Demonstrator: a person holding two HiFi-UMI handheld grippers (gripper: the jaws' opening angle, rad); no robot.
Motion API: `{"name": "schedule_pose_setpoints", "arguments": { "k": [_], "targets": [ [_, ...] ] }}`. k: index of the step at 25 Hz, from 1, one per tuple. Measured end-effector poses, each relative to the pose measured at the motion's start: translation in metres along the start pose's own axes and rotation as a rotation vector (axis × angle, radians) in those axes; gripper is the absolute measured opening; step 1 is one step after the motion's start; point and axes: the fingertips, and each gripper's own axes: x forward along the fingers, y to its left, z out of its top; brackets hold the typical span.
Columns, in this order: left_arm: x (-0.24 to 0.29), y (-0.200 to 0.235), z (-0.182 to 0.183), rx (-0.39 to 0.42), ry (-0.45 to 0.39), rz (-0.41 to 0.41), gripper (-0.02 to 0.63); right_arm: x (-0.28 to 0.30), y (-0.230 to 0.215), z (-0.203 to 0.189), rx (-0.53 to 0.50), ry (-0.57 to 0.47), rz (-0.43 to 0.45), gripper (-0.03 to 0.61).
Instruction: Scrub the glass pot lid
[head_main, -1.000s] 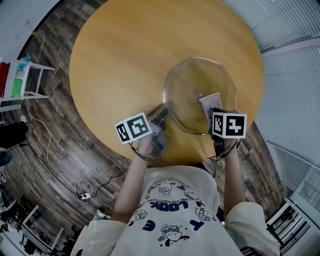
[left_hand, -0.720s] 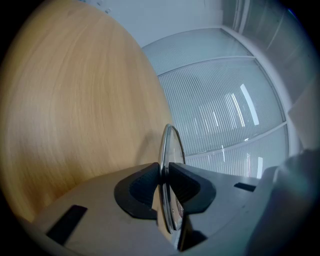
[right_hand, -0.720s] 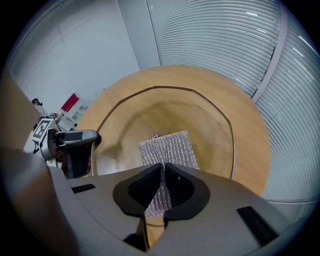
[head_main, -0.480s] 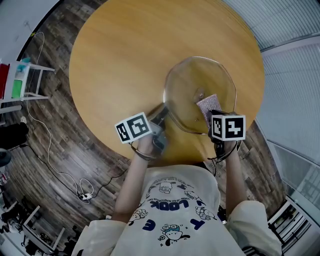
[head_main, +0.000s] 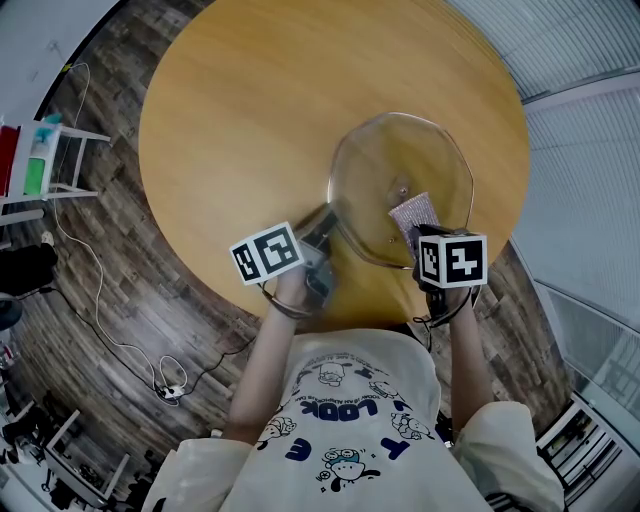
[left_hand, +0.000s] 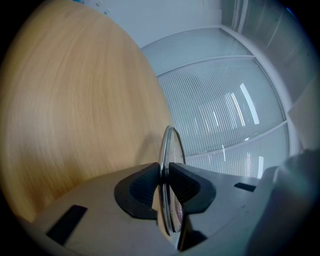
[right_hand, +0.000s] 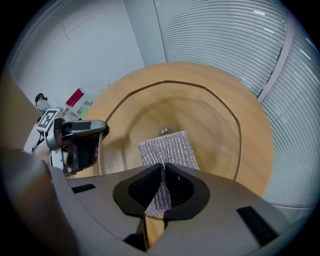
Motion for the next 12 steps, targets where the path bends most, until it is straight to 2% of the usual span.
{"name": "schedule_pose_setpoints", "arguments": {
  "k": [12],
  "targets": [
    [0.0,0.001,-0.001,-0.002,0.002,0.009,0.074,0.004,0.016,0.001,-0.019,0.005,0.068,0.043]
  ]
}}
